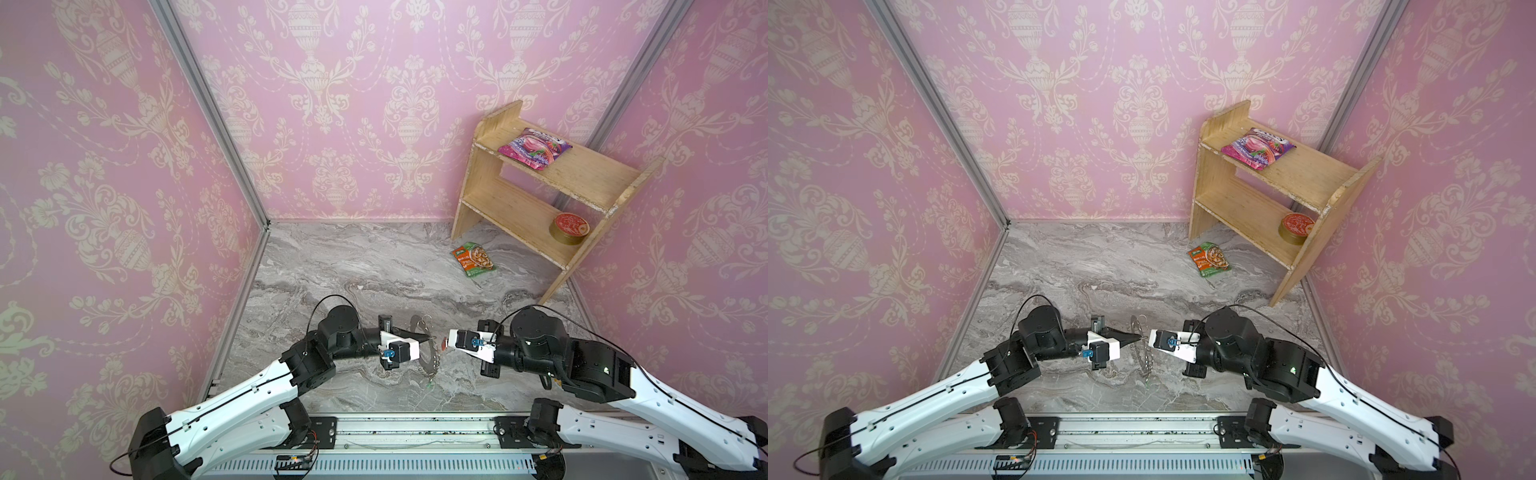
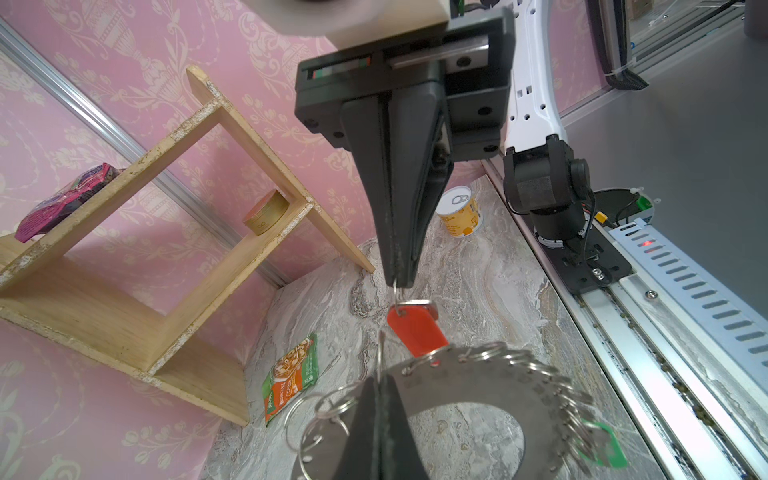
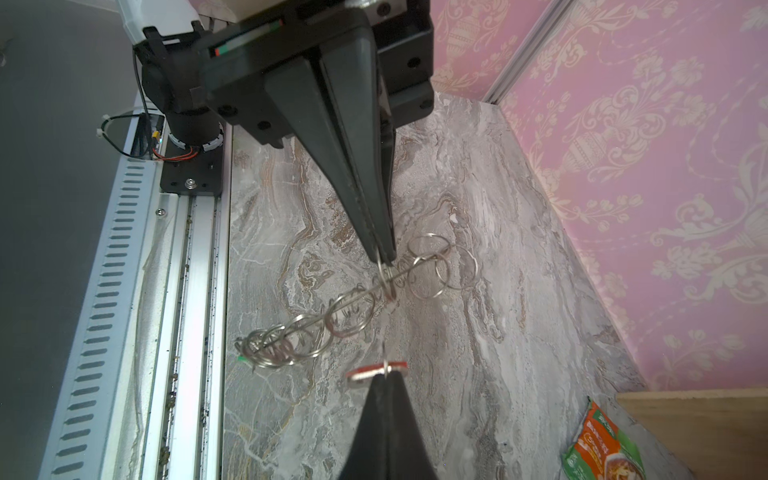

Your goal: Put the keys on the keyring

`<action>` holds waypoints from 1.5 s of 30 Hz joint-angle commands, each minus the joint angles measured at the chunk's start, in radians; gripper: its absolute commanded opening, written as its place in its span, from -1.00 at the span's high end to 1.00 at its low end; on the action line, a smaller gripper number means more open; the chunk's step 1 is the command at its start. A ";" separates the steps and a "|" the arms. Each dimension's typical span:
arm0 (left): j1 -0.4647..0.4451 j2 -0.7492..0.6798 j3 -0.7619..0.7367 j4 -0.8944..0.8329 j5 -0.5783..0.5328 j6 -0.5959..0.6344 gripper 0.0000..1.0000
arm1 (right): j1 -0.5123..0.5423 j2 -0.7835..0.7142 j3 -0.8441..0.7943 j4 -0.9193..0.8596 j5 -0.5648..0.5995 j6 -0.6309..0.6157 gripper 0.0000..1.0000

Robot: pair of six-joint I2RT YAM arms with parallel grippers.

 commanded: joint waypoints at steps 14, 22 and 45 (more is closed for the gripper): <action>0.008 -0.012 -0.001 0.081 0.029 -0.040 1.00 | 0.010 -0.007 -0.022 0.114 0.005 -0.006 1.00; 0.008 -0.012 -0.002 0.091 0.034 -0.051 1.00 | 0.009 -0.001 -0.022 0.121 -0.014 -0.003 1.00; 0.007 -0.014 -0.001 0.103 0.063 -0.073 1.00 | 0.008 0.008 -0.019 0.126 -0.020 -0.002 1.00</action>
